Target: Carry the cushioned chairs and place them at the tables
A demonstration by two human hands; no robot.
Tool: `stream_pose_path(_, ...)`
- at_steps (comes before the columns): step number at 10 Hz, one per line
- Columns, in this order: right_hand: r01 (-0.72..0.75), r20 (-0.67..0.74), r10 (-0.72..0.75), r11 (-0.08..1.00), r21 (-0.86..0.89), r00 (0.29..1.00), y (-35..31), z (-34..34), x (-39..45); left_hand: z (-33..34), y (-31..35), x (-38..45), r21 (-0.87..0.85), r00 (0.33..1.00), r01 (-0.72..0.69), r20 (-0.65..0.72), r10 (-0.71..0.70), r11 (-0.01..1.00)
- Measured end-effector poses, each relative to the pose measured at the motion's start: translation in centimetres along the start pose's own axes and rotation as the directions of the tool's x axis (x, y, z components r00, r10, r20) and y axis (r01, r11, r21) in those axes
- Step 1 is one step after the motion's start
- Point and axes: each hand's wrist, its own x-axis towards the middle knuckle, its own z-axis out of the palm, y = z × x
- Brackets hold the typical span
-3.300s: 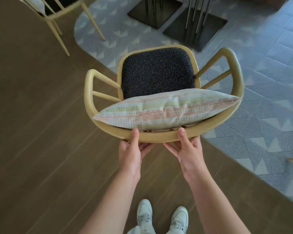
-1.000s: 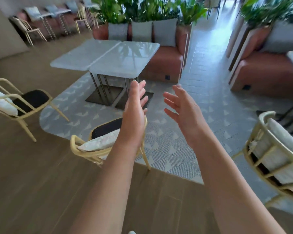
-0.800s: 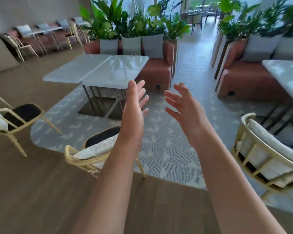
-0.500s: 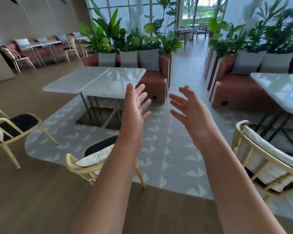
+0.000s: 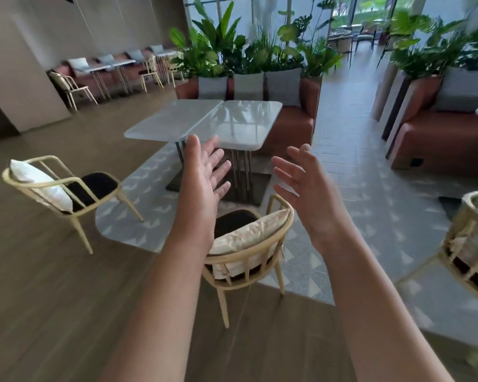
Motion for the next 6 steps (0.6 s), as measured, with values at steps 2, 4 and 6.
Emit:
stream_pose_path(2,-0.024,-0.035,0.022,0.998,-0.052,0.999,1.1,3.3,-0.7,-3.5,-0.4,0.5,-0.057,0.999,0.036,0.040,-0.034,0.998)
stream_pose_path(4,0.003,-0.091,-0.008,0.998,-0.057,0.996,0.6,2.1,-1.5,-2.5,-0.5,0.0,-0.073,0.994,0.064,0.098,-0.056,0.995)
stream_pose_path(6,0.023,-0.145,-0.032,0.998,-0.062,0.989,-0.7,-0.7,-2.4,0.2,0.0,-0.9,-0.065,0.987,0.050,0.154,-0.039,0.997)
